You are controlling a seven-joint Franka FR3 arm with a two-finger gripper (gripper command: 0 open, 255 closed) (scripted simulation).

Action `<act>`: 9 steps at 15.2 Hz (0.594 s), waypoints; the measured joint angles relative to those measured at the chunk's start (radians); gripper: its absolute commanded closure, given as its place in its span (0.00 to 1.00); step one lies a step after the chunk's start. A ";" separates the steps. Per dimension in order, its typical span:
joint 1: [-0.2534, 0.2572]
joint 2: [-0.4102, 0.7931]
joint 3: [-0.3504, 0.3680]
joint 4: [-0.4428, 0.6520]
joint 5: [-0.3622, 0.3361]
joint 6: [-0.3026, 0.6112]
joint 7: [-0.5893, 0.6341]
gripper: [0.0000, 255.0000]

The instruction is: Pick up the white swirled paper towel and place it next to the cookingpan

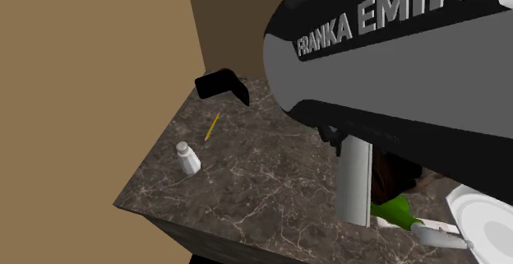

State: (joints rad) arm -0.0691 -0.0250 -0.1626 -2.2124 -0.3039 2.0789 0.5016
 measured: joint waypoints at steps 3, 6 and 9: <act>-0.034 -0.028 -0.033 -0.039 -0.019 0.028 -0.053 1.00; -0.075 -0.073 -0.072 -0.086 -0.042 0.051 -0.114 1.00; -0.118 -0.082 -0.116 -0.105 -0.065 0.079 -0.180 1.00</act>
State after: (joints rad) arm -0.1867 -0.1070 -0.2788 -2.3173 -0.3688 2.1575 0.3216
